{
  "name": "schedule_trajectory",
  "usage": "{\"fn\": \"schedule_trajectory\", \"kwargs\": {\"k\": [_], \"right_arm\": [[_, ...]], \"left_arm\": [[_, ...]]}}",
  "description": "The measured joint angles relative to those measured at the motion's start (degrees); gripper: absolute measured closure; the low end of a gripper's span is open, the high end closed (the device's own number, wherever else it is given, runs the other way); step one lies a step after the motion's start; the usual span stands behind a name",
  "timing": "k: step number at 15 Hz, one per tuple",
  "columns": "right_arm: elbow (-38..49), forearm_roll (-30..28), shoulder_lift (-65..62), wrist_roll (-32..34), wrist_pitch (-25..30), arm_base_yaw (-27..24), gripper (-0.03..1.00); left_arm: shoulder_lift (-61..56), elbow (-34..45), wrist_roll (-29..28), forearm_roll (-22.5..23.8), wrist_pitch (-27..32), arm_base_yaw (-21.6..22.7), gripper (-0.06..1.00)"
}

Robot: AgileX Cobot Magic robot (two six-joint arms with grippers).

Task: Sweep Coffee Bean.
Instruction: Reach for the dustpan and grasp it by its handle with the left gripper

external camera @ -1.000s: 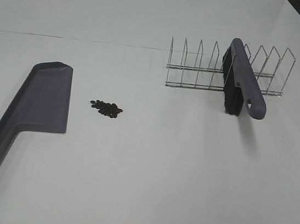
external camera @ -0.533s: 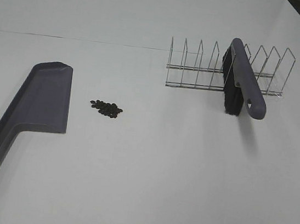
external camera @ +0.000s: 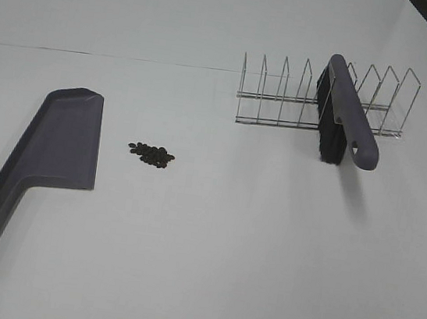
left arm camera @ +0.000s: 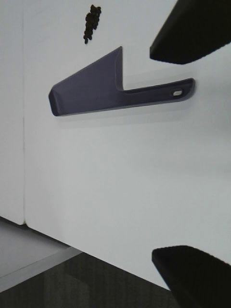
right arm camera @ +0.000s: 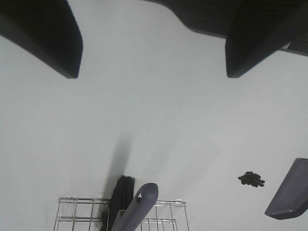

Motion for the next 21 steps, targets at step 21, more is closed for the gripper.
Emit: {"fn": "schedule_trajectory", "kwargs": {"k": [21], "right_arm": [[0.0,0.0,0.0,0.0,0.0,0.0,0.20]], "left_arm": [[82.7,-18.3,-7.8,-10.7,-20.5,-8.8,-0.01]]}}
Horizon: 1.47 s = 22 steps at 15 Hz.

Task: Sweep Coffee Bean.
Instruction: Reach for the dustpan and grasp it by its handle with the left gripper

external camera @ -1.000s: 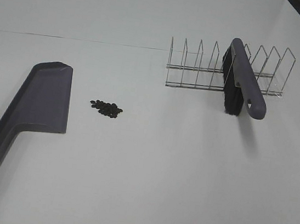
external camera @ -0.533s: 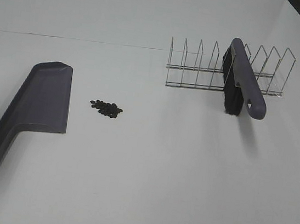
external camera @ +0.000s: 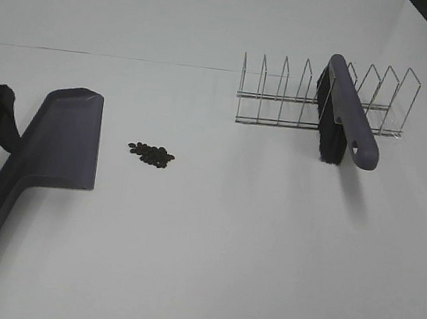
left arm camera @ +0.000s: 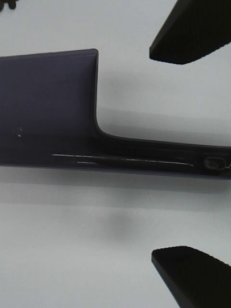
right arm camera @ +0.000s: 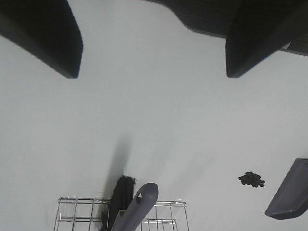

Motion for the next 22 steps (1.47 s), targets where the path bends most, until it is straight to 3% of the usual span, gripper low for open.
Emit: {"fn": "schedule_trajectory", "kwargs": {"k": [10,17,19,22], "right_arm": [[0.0,0.0,0.0,0.0,0.0,0.0,0.20],[0.0,0.0,0.0,0.0,0.0,0.0,0.20],[0.0,0.0,0.0,0.0,0.0,0.0,0.20],[0.0,0.0,0.0,0.0,0.0,0.0,0.20]], "left_arm": [[15.9,-1.8,-0.3,-3.5,-1.4,0.0,-0.01],[19.8,-3.4,-2.9,-1.3,-2.0,-3.6,0.01],[20.3,-3.4,-3.4,-0.5,-1.9,-3.6,0.03],[20.3,-3.4,-5.1,1.7,-1.9,-3.7,0.21]]}}
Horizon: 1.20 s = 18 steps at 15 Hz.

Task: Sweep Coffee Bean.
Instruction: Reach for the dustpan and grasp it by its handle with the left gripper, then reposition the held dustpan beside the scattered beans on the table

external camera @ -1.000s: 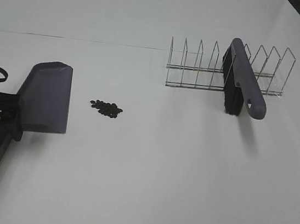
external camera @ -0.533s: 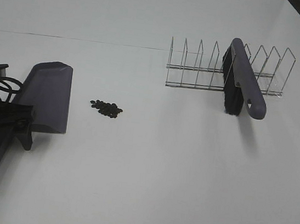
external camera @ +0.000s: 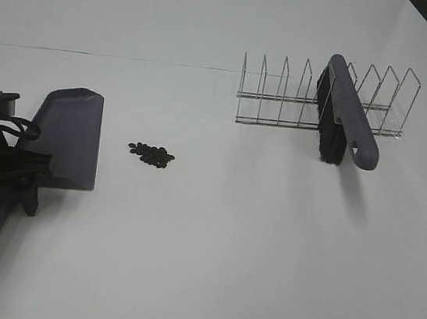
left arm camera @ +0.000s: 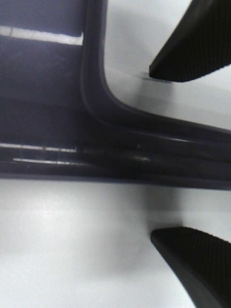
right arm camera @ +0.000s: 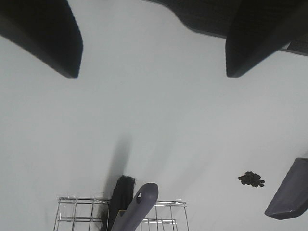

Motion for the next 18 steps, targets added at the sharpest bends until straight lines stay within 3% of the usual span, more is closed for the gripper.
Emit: {"fn": "schedule_trajectory", "kwargs": {"k": [6,18], "right_arm": [[0.0,0.0,0.0,0.0,0.0,0.0,0.20],[-0.1,0.1,0.1,0.9,0.0,0.0,0.20]], "left_arm": [[0.2,0.0,-2.6,4.1,-0.2,0.0,0.60],[-1.7,0.2,0.2,12.4,-0.1,-0.2,0.61]]}}
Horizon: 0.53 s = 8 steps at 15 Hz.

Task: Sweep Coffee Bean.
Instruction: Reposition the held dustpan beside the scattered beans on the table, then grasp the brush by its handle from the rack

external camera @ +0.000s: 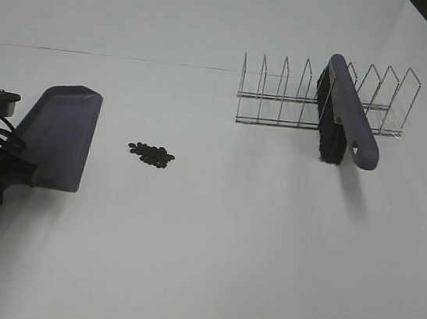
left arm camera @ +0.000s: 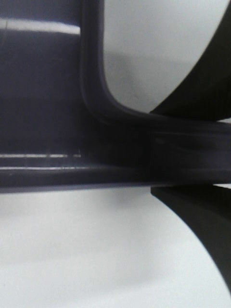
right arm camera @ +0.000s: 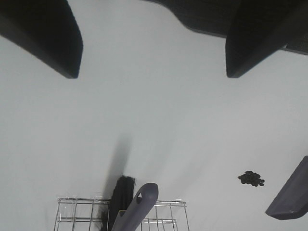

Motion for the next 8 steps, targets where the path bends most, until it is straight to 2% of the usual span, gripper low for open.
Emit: {"fn": "schedule_trajectory", "kwargs": {"k": [2,8], "right_arm": [[-2.4,0.0,4.9,3.2,0.2,0.0,0.20],[-12.7,0.0,20.8,3.6,0.2,0.0,0.20]], "left_arm": [[-4.2,0.0,0.2,2.3,1.7,0.0,0.61],[-4.8,0.2,0.2,4.8,3.0,-2.5,0.61]]}}
